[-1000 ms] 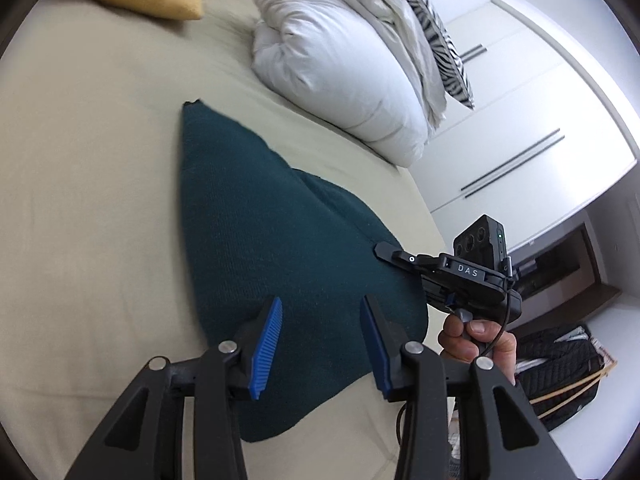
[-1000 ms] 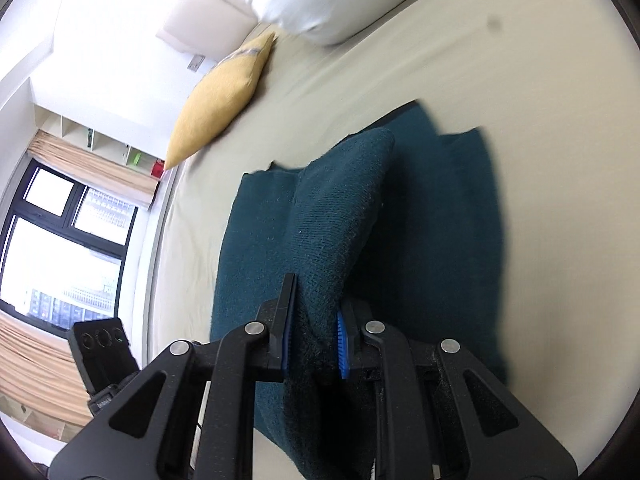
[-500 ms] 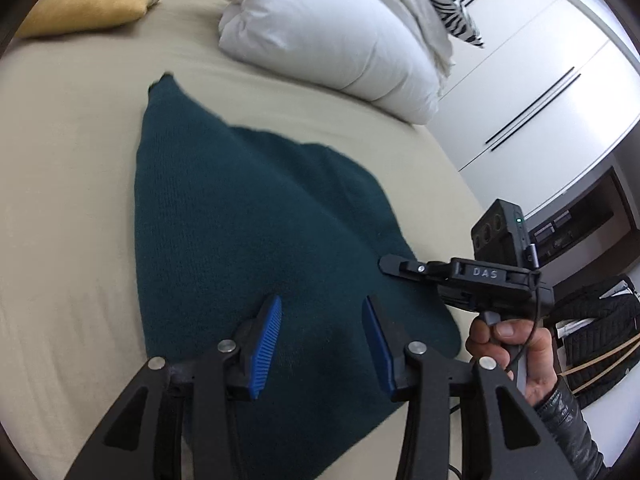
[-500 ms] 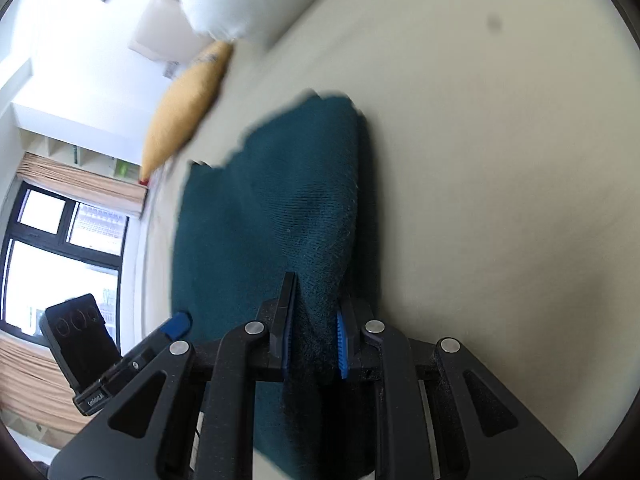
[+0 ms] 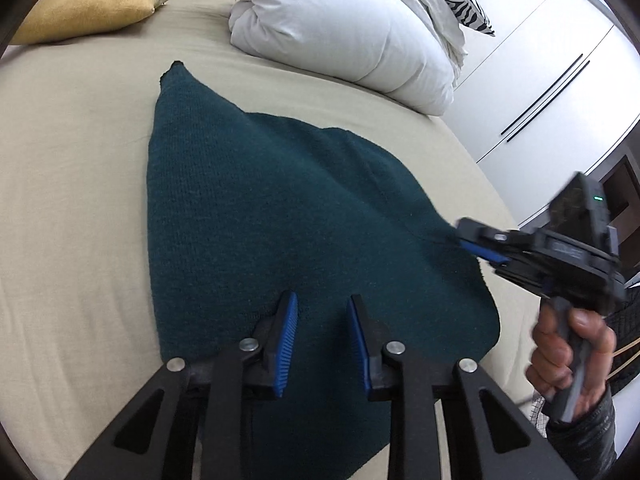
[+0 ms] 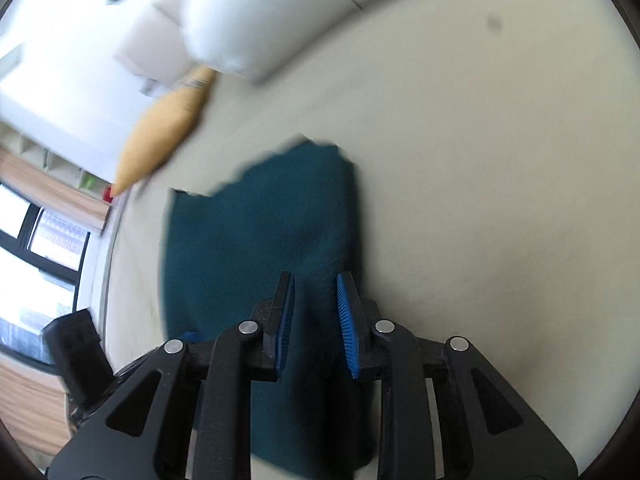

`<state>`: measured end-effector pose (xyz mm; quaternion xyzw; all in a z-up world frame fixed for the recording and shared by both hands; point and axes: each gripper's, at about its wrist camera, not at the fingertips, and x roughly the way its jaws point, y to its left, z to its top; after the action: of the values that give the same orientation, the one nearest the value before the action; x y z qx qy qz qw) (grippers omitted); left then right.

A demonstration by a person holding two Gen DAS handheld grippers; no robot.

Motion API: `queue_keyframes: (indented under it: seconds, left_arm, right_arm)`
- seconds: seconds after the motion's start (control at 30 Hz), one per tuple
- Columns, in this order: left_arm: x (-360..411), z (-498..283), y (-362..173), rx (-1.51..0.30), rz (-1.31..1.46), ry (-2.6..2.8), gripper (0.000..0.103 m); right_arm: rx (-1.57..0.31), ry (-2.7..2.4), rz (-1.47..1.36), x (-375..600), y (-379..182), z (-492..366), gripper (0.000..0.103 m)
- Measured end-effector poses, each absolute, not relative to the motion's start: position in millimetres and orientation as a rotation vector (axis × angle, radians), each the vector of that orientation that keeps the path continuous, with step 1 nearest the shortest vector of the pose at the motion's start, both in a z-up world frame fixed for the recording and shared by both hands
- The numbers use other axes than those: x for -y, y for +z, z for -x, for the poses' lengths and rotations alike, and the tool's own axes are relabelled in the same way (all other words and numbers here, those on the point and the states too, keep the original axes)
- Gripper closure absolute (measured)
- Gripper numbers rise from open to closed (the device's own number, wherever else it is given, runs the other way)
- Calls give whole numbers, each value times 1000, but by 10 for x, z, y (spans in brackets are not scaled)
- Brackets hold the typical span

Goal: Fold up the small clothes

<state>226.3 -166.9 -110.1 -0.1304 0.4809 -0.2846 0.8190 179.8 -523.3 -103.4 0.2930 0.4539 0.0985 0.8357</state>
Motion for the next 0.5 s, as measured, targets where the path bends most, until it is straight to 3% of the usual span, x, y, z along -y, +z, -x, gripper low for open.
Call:
queue_keyframes:
  seconds: [0.13,0.3,0.4,0.5]
  left_arm:
    - [1715,-2173,-1070,-1002,227,-597,72]
    - [1755,-2199,-1152,-1005,208,-607,74]
    - [1758,-2174,-1166,-986,177,-618,75]
    - [1722,-2186,-1115,-1000,218,-610,76]
  right_arm:
    - [-918,341,-597,5041,-858,-1506,81]
    - [-1080,346,-600,5002,-1445,-1284,86]
    - [-1023,395,-757,5273,-1614,-1160,90]
    - [-1015,373,-734,5364,-1514,-1118,86]
